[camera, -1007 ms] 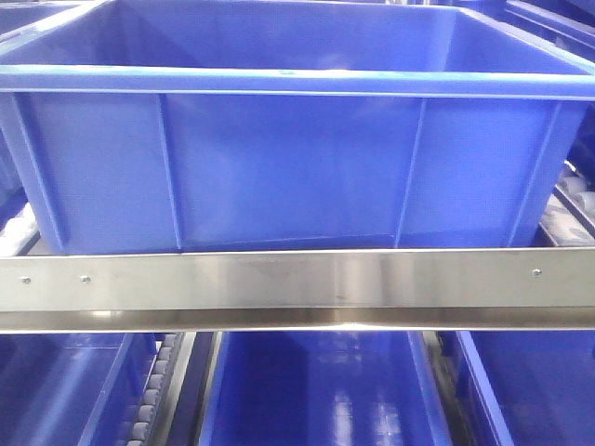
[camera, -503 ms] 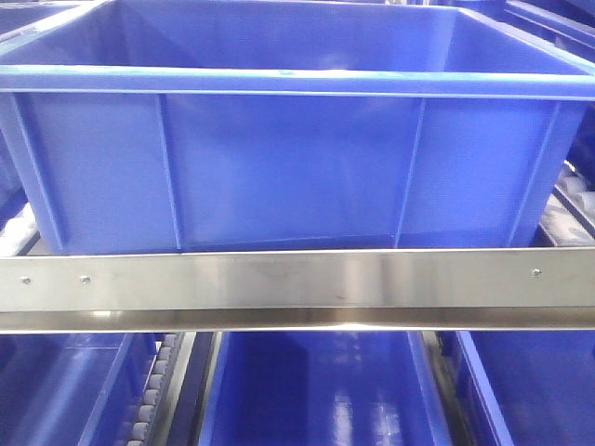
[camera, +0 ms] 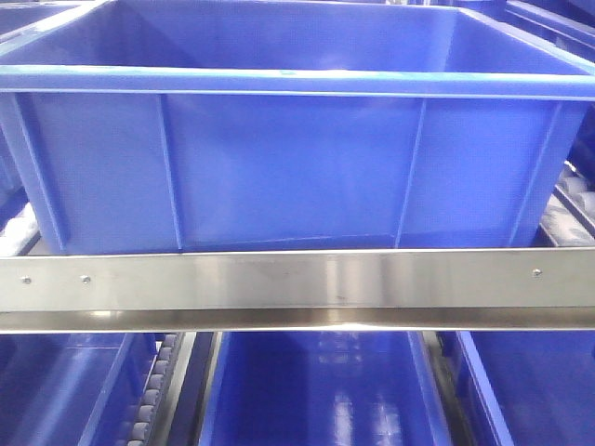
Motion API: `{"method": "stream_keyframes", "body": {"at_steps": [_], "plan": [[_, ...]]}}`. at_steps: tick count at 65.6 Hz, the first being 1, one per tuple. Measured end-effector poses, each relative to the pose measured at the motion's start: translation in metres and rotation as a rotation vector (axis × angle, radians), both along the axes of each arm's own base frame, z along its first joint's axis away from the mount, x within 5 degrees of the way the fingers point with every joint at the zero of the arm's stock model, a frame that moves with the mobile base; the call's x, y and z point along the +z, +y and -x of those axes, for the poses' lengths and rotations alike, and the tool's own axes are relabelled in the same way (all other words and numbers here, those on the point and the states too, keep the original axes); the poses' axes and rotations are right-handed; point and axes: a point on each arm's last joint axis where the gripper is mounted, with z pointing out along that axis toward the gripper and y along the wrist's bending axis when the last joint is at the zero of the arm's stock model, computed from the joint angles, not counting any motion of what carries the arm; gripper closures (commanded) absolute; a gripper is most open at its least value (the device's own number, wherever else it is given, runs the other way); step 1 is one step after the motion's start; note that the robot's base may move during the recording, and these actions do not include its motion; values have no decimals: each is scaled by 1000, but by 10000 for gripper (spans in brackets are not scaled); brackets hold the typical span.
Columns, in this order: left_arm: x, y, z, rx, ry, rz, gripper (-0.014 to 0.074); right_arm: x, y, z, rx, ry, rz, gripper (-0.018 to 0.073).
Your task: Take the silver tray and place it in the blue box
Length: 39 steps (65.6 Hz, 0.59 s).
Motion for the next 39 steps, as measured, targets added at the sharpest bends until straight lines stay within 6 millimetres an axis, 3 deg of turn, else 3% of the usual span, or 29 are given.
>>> {"method": "stream_keyframes", "body": {"at_steps": [15,22,39], "plan": [[-7,30,17,286,-125,-116,700,0,0,0,0,0,0,507],[-32,40,25,402,-84,-136,700,0,0,0,0,0,0,507],[-96,45,19,514,70,-148,700,0,0,0,0,0,1,507]]}}
